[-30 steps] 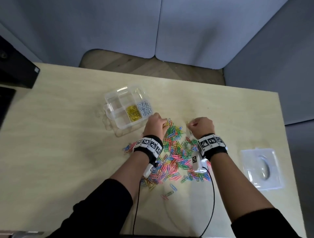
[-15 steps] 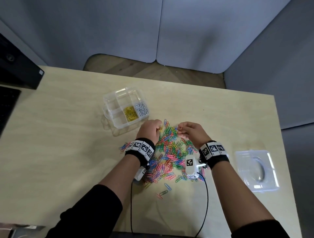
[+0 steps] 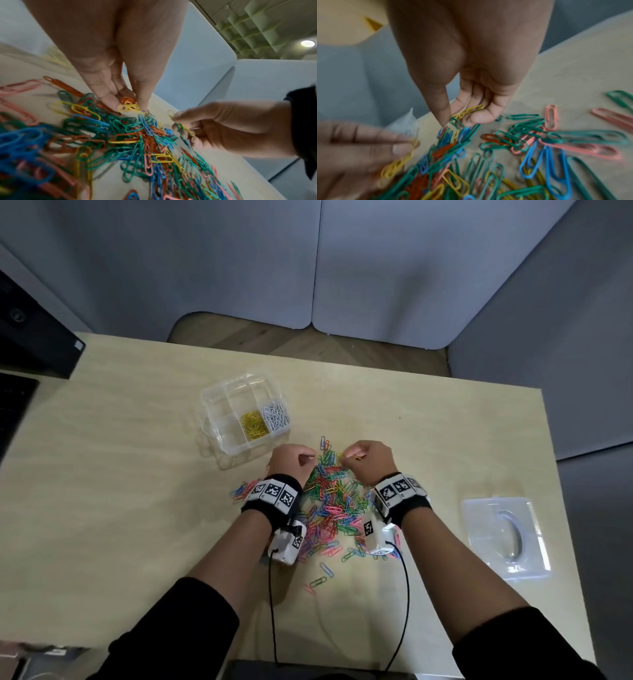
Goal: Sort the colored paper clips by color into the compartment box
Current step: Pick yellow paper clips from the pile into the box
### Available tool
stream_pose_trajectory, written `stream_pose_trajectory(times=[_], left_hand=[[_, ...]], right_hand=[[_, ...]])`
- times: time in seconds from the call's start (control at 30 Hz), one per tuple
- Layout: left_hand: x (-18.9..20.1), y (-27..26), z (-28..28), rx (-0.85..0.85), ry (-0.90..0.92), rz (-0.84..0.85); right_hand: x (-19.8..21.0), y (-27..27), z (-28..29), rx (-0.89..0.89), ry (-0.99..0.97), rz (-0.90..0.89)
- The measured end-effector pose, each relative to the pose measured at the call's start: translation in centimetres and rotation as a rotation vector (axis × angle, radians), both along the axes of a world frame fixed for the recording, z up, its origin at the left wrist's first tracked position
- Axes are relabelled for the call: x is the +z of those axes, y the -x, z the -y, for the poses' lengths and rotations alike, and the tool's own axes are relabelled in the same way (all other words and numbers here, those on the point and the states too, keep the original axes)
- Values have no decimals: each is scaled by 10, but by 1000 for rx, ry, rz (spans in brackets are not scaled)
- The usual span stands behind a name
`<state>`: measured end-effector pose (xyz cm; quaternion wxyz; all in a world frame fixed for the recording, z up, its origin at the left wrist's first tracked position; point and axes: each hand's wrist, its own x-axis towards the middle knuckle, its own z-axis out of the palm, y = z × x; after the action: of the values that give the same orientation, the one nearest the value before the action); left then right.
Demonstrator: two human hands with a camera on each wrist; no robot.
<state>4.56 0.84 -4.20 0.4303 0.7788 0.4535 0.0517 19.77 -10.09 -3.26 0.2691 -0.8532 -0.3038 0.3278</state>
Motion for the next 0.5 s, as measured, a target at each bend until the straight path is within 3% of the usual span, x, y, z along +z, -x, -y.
stream_pose_trajectory(times=[0.2,0.37,0.5], left_hand=[[7,17,5,84,108,67],[8,26,9,174,269,115],[20,29,16,163,244,172]], right_hand=[[8,-9,22,-172,-138,-350],[21,-11,33,-248,-236,-761],[23,-12,39,-235,-229,-743]])
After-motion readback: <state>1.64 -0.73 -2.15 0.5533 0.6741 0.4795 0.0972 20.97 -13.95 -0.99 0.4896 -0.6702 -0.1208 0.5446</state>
